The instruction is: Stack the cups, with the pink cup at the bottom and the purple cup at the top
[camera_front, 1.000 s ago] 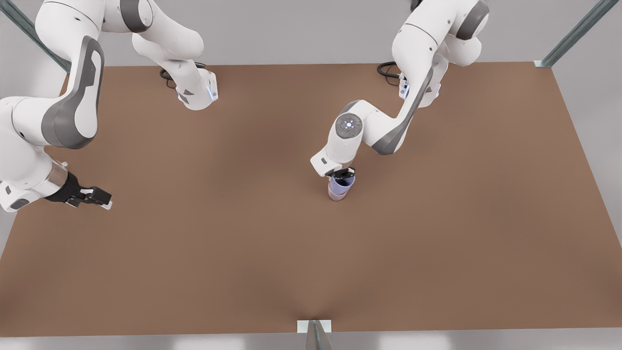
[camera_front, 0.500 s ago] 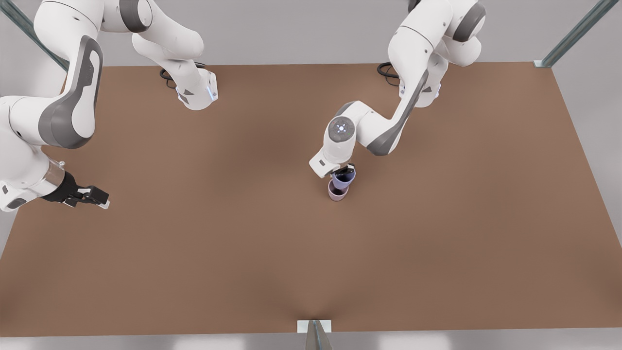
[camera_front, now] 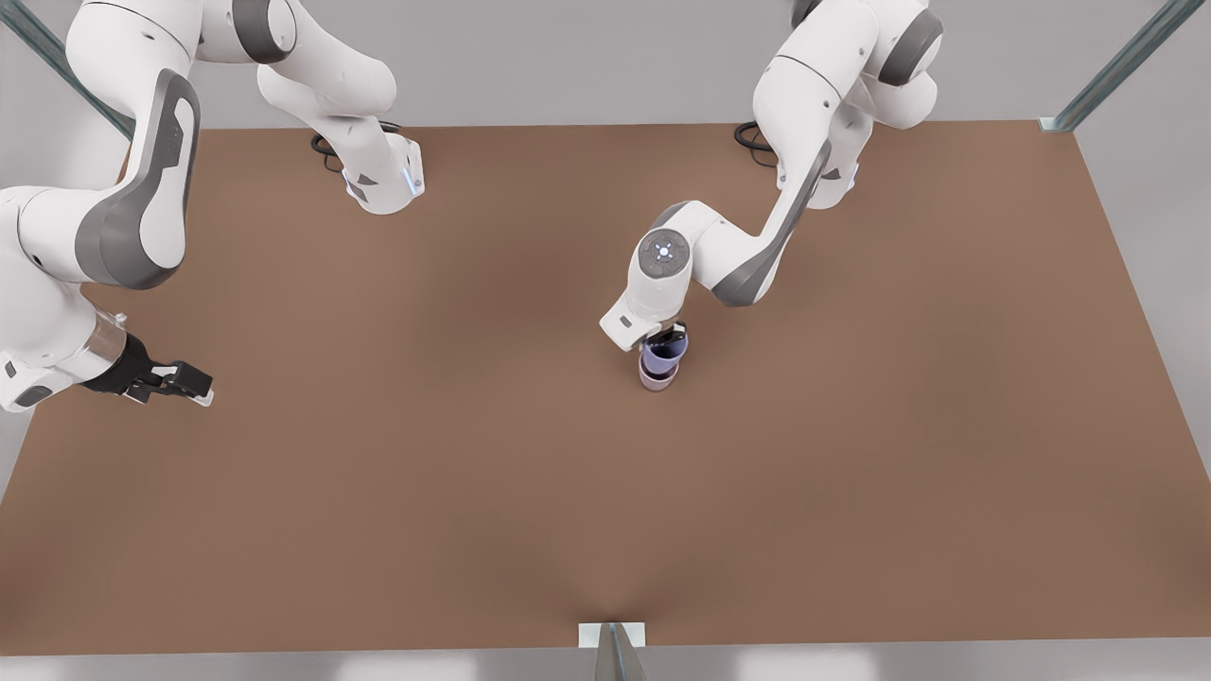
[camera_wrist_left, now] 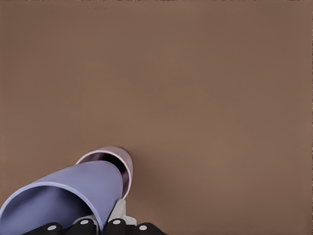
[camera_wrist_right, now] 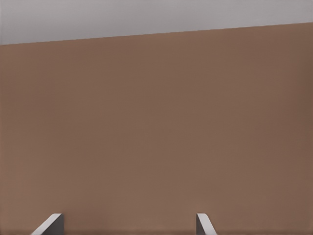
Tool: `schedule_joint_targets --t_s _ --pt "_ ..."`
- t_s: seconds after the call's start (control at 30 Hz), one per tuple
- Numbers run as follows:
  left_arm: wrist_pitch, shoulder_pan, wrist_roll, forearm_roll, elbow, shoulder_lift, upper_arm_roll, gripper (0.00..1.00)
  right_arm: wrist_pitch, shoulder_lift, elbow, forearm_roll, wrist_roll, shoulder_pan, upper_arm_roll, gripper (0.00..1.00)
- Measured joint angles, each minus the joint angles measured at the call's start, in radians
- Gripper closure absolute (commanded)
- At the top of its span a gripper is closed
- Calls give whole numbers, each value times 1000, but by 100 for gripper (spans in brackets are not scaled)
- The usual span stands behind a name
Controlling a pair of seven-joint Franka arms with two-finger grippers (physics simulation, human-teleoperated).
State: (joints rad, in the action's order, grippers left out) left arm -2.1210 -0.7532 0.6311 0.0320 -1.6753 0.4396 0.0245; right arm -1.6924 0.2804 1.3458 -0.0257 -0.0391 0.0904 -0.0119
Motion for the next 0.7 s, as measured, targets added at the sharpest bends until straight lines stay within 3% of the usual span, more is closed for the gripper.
schedule_joint_targets --t_s 0.43,0.47,0.5,0.53,0.7 --pt "0 0 23 -2 -8 21 0 79 -1 2 0 3 -3 0 0 0" --pt "-1 0 24 -1 -8 25 0 69 -1 2 0 2 -3 0 0 0" --pt "-2 0 23 1 -8 27 0 50 -1 2 0 2 -4 0 0 0" --pt "-5 0 20 6 -7 28 0 46 -1 2 0 2 -4 0 0 0" --pt "-7 0 19 5 -6 30 0 45 -1 2 0 3 -4 0 0 0"
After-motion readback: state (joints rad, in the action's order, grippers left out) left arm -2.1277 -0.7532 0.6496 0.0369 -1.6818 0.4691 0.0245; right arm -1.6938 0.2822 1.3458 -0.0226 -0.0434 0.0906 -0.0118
